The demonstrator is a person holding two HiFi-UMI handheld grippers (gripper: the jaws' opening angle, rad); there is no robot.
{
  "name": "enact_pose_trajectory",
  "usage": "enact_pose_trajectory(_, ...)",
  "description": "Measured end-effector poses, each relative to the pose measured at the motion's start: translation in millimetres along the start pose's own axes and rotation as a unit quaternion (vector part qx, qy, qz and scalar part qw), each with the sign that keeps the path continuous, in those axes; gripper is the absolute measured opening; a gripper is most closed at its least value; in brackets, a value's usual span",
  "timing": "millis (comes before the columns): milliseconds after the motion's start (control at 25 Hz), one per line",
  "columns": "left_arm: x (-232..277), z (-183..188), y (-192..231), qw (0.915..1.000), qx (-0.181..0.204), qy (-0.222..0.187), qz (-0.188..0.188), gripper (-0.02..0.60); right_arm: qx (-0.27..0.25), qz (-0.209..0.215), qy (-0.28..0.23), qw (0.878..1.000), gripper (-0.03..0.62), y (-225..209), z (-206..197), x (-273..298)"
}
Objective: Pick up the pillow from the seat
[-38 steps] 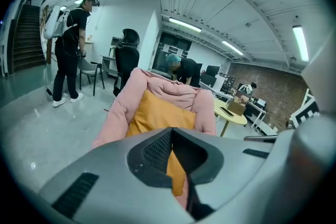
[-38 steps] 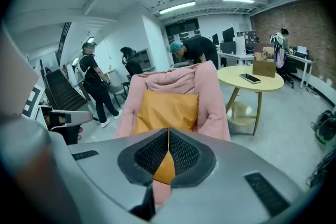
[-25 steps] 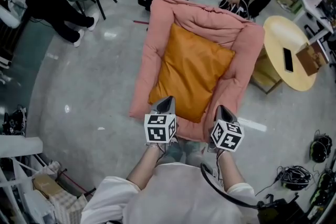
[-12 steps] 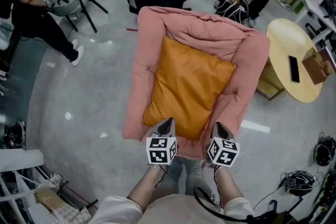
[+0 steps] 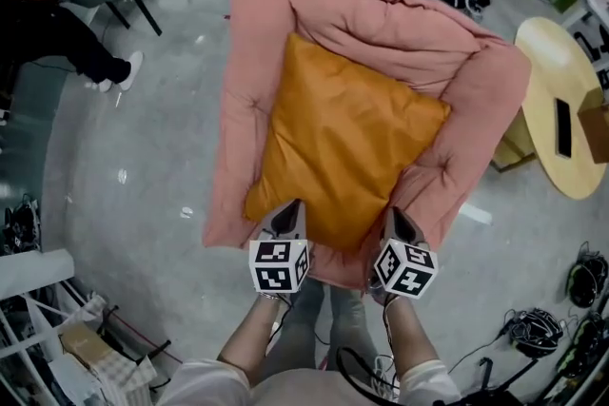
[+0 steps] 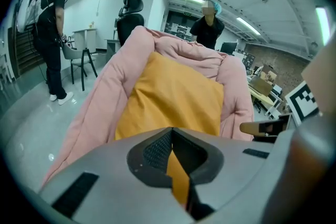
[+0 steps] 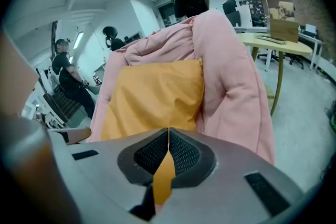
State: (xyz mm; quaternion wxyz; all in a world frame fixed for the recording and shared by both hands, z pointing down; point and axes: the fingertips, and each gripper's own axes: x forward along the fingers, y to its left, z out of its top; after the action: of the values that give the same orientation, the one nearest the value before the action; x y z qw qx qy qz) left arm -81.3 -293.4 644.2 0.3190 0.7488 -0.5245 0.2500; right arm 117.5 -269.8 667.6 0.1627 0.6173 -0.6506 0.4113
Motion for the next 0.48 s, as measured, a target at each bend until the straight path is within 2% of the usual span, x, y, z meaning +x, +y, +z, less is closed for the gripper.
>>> enact_pose_trajectory(360, 27, -3, 13, 0.9995, -0.003, 0.015, 0.029, 0.012, -0.030, 0.040, 0.023, 0.998, 0.036, 7, -2, 34)
enact_pose_trajectory(400, 30, -2, 13, 0.9995, -0.006, 0.015, 0.029, 0.027, -0.031, 0.041, 0.026, 0.998, 0.041, 6, -2, 36)
enact_pose_trajectory(440, 32, 0, 13, 0.9995, -0.009, 0.015, 0.027, 0.097, -0.032, 0.041, 0.028, 0.998, 0.054, 5, -2, 38)
enact_pose_trajectory(480, 34, 2, 13, 0.9995, -0.012, 0.014, 0.027, 0.128, -0.034, 0.042, 0.030, 0.998, 0.081, 5, -2, 40)
